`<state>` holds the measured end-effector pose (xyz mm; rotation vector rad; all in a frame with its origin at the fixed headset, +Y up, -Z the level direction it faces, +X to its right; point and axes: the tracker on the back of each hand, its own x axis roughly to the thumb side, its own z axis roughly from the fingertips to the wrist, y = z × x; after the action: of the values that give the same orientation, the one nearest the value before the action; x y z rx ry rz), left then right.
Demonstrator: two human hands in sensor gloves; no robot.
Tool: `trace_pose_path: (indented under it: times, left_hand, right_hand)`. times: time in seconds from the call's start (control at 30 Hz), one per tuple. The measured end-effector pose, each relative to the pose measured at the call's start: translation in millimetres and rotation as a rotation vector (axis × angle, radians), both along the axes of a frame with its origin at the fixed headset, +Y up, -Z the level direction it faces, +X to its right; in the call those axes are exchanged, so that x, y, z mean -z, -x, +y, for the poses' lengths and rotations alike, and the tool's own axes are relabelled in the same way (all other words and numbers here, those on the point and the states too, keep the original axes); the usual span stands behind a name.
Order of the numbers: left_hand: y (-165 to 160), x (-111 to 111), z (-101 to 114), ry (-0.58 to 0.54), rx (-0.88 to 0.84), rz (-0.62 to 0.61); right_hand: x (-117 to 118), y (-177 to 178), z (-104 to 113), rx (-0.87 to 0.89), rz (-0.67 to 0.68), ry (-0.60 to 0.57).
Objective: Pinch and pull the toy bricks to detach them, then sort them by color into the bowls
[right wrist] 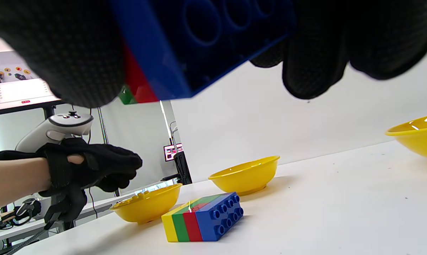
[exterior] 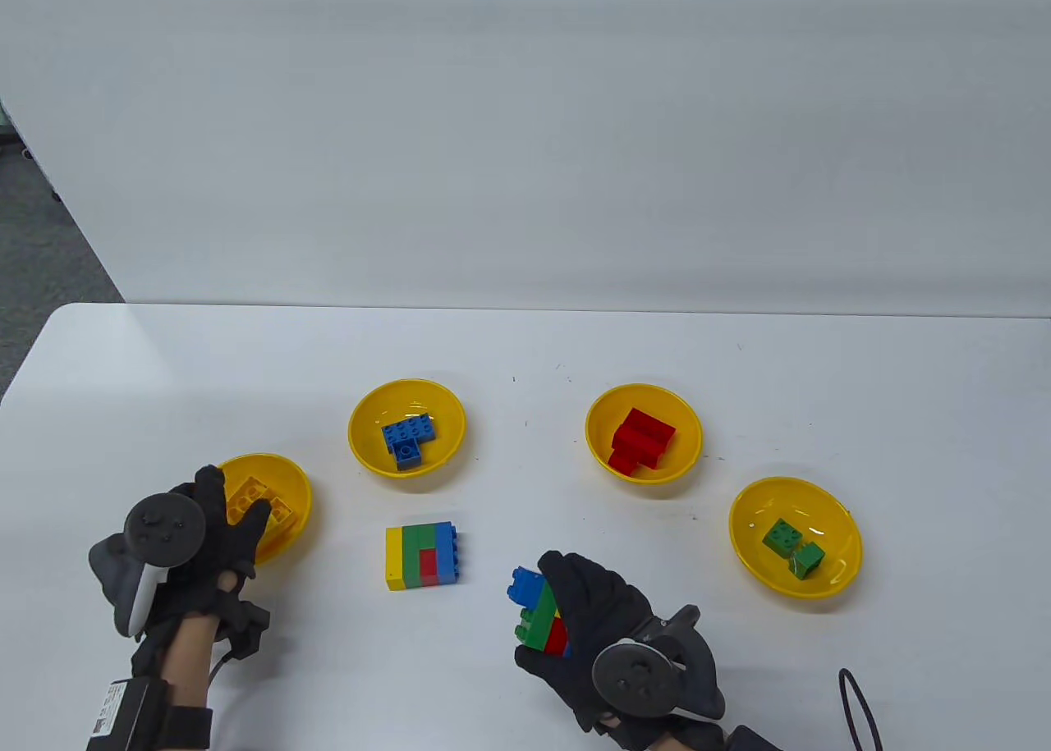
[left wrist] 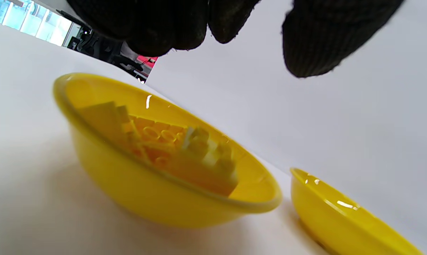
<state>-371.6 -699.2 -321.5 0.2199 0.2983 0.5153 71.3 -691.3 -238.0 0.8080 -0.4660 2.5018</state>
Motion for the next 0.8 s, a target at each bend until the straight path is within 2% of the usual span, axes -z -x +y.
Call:
trace_pose_path:
  times: [0.17, 0.3, 0.33, 0.43, 0.5, 0.6, 0.63, 0.77, 0.8]
  left_hand:
    - [-32.1, -9.4, 23.3, -0.122, -0.008, -0.116]
    - [-79.1, -20.3, 47.8, -0.210, -0.169, -0.297]
    - [-87.7, -21.3, 51.7, -0.216, -0.190, -0.332]
    - [-139.9, -27.0, 68.6, -0.195, -0.220, -0.520]
    - [-171.1, -29.4, 71.0, -0.154, -0.246, -0.614]
    - [-216.2, -34.3, 56.1, -0.036, -0.316, -0.730]
    - [-228.2, -36.3, 44.8, 0.014, -0.332, -0.764]
    - [-238.7, -38.2, 7.6, 0.131, -0.448, -0.820]
    - [-235.1, -37.0, 1.9, 0.131, -0.551, -0.824]
  right_hand:
    - [0.8, 0.9, 0.4, -0.007, -0.006, -0.009]
    - [5.3, -1.1, 1.9, -0.007, -0.028, -0.023]
    - [6.2, -1.7, 2.2, -0.006, -0.031, -0.026]
    - [9.0, -6.1, 3.1, 0.011, -0.046, -0.039]
    - [9.3, -8.1, 3.9, 0.018, -0.053, -0.051]
    - [5.7, -9.7, 6.4, 0.021, -0.056, -0.091]
    - [3.2, -9.3, 7.4, 0.016, -0.050, -0.106]
    - [-5.9, -4.6, 8.2, -0.025, -0.033, -0.187]
    - [-6.9, -2.3, 7.3, -0.048, -0.035, -0.209]
